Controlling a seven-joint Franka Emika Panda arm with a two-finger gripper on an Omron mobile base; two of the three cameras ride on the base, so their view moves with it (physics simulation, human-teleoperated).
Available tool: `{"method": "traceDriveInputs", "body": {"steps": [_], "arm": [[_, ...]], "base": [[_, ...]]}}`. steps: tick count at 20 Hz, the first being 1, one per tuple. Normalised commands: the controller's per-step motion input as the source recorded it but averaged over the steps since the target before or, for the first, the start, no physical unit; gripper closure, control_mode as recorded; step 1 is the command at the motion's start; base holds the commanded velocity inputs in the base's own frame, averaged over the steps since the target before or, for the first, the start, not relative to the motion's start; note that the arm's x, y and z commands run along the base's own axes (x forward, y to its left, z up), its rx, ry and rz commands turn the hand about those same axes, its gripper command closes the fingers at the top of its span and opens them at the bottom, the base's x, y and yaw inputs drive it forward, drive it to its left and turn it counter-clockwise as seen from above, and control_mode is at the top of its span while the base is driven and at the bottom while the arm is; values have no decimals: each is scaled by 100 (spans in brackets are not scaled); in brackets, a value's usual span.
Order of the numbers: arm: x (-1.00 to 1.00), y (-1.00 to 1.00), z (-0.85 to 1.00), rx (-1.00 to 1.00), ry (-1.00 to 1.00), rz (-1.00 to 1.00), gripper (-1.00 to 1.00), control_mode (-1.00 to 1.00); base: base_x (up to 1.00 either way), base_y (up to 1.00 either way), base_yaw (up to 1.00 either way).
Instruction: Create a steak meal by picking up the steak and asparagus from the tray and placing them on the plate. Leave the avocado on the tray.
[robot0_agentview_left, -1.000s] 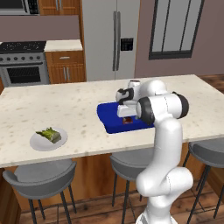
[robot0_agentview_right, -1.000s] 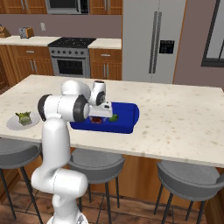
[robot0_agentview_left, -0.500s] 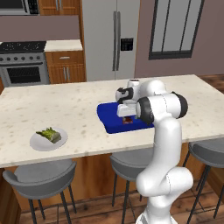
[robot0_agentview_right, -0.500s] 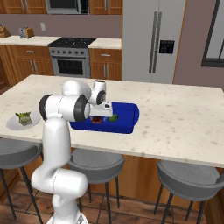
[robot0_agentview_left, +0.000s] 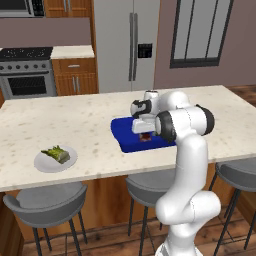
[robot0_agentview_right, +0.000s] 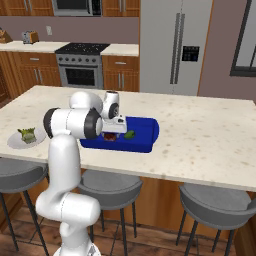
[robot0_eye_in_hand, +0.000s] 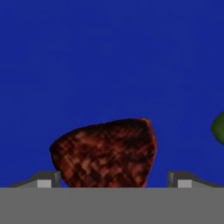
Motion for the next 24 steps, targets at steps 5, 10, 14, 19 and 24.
{"method": "traceDriveInputs", "body": {"steps": [5,10,14,19,24], "arm": [[0,0,3,0,0,0,-100,-100],[0,0,0,0,0,0,-100,-100],[0,0,4,0,0,0,-100,-100],[-8,5,-1,0,0,0,-100,-100],[-3,10,-27,0,0,0,-100,-100]], "base": [[0,0,0],[0,0,0],[0,0,0],[0,0,0],[0,0,0]]}}
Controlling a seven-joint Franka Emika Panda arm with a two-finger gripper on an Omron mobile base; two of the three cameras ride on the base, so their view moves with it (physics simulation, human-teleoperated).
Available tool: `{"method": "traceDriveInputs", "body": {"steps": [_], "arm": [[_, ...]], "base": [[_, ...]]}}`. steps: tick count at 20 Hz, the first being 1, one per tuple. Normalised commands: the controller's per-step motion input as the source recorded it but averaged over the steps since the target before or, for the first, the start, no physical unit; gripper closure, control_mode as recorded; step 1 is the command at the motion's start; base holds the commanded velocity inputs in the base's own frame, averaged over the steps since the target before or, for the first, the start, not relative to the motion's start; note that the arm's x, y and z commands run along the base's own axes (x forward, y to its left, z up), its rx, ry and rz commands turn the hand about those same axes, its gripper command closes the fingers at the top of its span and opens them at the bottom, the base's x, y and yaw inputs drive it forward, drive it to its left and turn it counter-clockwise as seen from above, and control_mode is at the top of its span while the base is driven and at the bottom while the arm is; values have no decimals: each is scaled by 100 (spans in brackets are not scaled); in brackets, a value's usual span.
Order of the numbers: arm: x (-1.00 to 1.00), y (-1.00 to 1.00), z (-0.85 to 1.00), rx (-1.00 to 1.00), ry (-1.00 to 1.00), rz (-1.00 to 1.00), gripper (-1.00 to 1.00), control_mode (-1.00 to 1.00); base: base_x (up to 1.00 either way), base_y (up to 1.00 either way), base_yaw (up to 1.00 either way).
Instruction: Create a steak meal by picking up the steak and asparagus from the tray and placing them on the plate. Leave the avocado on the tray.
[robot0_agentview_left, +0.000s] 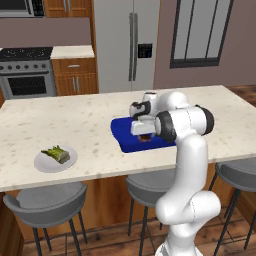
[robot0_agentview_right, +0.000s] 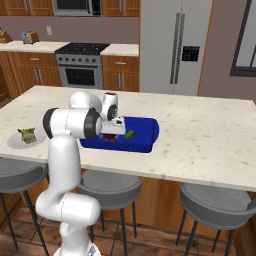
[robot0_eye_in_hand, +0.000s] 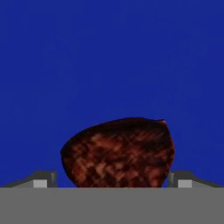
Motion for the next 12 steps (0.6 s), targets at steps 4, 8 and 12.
{"method": "traceDriveInputs", "body": {"steps": [4,8,12], "arm": [[0,2,-62,0,0,0,-100,-100],[0,0,-63,0,0,0,100,-100],[-2,0,-23,0,-4,0,100,-100]], "base": [[0,0,0],[0,0,0],[0,0,0]]}}
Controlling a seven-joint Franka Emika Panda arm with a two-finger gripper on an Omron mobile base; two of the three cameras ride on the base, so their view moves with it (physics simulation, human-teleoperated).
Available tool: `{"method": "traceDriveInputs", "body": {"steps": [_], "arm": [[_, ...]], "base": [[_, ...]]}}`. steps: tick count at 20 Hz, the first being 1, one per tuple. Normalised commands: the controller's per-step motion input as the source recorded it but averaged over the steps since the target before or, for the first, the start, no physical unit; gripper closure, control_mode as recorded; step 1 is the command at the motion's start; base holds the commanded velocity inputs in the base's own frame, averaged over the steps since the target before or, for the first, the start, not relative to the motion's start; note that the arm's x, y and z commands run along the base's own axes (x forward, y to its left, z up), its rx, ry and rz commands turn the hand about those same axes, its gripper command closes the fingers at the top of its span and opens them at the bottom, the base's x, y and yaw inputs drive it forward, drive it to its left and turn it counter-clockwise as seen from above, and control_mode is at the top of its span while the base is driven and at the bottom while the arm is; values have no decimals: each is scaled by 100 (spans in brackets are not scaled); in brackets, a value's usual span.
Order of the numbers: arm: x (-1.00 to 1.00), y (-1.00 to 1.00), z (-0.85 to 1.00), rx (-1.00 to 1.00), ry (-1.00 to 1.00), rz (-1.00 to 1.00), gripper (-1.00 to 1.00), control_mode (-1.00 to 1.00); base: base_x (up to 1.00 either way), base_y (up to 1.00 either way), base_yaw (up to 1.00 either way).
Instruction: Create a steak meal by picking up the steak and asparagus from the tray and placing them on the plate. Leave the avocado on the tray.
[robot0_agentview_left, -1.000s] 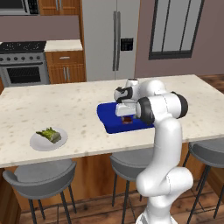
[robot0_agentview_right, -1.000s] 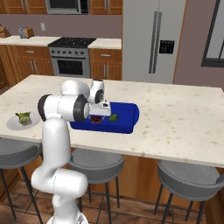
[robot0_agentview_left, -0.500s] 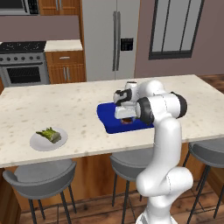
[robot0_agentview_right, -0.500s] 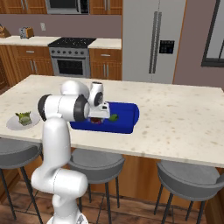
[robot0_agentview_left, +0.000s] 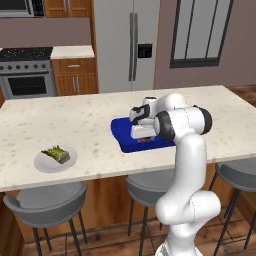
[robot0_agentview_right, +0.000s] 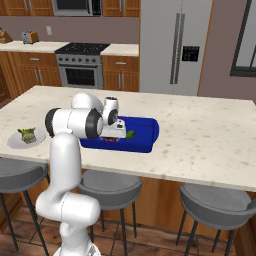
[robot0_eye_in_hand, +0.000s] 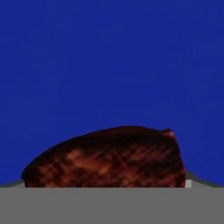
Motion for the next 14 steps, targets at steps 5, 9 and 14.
{"method": "traceDriveInputs", "body": {"steps": [5,9,14], "arm": [[-7,0,51,0,-20,0,100,-100],[-22,4,74,0,-20,0,100,-100],[-28,42,64,0,-13,0,100,-100]], "base": [[0,0,0],[0,0,0],[0,0,0]]}}
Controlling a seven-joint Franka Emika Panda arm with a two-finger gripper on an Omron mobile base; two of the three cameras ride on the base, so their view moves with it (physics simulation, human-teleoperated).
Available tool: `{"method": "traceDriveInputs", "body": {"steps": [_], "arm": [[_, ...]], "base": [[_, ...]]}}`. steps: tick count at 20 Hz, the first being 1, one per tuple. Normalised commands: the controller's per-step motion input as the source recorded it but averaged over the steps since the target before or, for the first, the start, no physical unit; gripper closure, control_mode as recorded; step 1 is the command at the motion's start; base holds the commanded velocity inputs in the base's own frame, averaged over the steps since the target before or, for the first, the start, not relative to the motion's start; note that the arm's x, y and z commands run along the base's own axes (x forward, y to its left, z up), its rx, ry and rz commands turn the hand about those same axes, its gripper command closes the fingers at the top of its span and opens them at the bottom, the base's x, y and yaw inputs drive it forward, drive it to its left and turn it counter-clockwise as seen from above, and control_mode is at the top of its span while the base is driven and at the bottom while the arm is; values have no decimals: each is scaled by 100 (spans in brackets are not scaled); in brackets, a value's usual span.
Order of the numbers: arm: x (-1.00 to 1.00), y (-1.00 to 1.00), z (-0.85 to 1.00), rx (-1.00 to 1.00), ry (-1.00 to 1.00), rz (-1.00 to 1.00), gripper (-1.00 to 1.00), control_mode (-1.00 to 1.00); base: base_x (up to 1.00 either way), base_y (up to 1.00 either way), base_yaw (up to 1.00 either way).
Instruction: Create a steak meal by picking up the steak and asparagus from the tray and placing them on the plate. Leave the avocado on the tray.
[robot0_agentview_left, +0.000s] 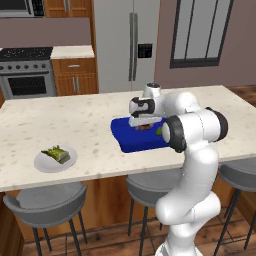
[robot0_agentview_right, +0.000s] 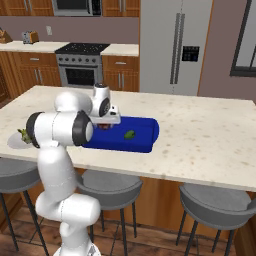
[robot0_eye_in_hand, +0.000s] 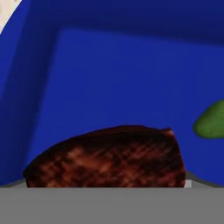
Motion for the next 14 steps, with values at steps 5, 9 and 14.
{"method": "traceDriveInputs", "body": {"steps": [5,9,14], "arm": [[-35,74,56,0,-5,0,100,-100],[-40,89,45,0,0,4,100,-100],[-39,99,11,0,0,7,100,-100]], "base": [[0,0,0],[0,0,0],[0,0,0]]}}
